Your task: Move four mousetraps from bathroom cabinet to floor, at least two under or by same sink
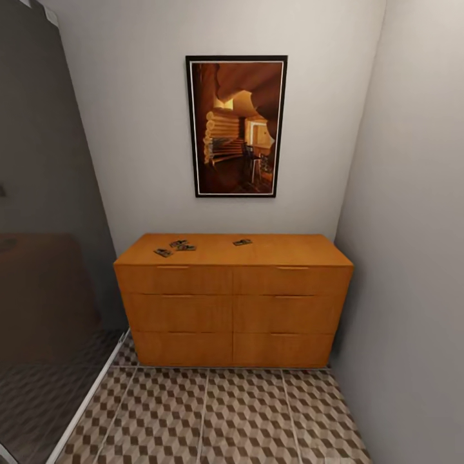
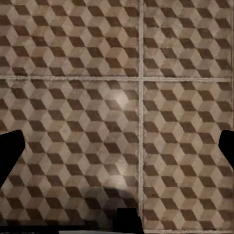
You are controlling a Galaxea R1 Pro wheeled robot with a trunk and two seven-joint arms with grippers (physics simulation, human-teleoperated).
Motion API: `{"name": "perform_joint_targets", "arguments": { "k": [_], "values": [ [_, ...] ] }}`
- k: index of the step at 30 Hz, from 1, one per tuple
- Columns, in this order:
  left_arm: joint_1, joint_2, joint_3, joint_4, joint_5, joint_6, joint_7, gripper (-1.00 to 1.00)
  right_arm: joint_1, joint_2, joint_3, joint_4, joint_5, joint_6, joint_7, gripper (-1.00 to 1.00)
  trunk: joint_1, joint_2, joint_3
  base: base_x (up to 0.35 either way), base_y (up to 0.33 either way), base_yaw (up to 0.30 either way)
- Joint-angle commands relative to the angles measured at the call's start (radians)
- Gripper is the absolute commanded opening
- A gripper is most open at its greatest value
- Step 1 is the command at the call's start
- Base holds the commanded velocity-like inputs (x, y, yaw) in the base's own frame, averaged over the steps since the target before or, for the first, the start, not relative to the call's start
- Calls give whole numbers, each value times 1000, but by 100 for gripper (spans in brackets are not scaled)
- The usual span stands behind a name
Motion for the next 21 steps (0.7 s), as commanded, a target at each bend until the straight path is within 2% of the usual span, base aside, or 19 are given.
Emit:
{"name": "perform_joint_targets", "arguments": {
  "k": [1, 2, 4, 5, 6, 7, 8, 9, 10, 12, 13, 14, 16, 19, 21],
  "values": [
    [-1, 0, 1, -67, 1, 21, 0, 100, -10, 0, 0, -51, 0, 47, -5, 100, 0, -1, -1, 48, 5, 0],
    [-3, 0, 1, -103, 1, 38, 0, 100, -16, 0, 0, -74, 0, 65, -8, 100, 0, -1, -1, 39, 4, 0],
    [-18, 1, 2, -299, 2, 223, 0, 100, -54, 1, 0, -179, 0, 150, -24, 100, 0, -1, -1, 16, 2, 0],
    [-24, 1, 2, -341, 2, 279, -1, 100, -63, 2, 1, -195, 0, 169, -27, 100, 0, -1, -1, 10, 1, 0],
    [-40, 1, 2, -426, 3, 400, -2, 100, -85, 2, 1, -226, 0, 209, -31, 100, 0, -1, -1, 6, 1, 0],
    [-49, 1, 2, -468, 3, 460, -3, 100, -96, 3, 1, -239, 0, 229, -33, 100, 0, -1, -1, 5, 1, 0],
    [-65, -1, 1, -552, 3, 576, -5, 100, -121, 4, 1, -264, 1, 267, -35, 100, 0, -1, -1, 3, 0, 0],
    [-72, -2, 0, -594, 3, 627, -6, 100, -133, 5, 1, -276, 1, 285, -36, 100, 0, -1, -1, 3, 0, 0],
    [-86, -5, -1, -674, 3, 711, -8, 100, -155, 7, 2, -298, 0, 316, -37, 100, 0, -1, -1, 2, 0, 0],
    [-114, -12, -4, -768, 3, 791, -10, 100, -189, 9, 3, -331, 1, 355, -38, 100, 0, -1, -1, 1, 0, 0],
    [-127, -14, -4, -789, 3, 809, -11, 100, -200, 9, 3, -343, 1, 365, -38, 100, 0, -1, -1, 0, 0, 0],
    [-160, -21, -5, -818, 3, 836, -12, 100, -222, 10, 4, -367, 1, 385, -38, 100, 0, -1, -1, 0, 0, 0],
    [-216, -28, -5, -843, 4, 873, -12, 100, -256, 11, 4, -408, 0, 420, -38, 100, 0, -1, -1, 0, 0, 0],
    [-272, -32, -6, -854, 6, 919, -13, 100, -294, 12, 5, -447, 0, 469, -39, 100, 0, -1, -1, 0, 0, 0],
    [-338, -36, -6, -858, 12, 959, -13, 100, -343, 13, 6, -472, 0, 519, -38, 100, 0, -1, -1, 0, 0, 0]
  ]
}}
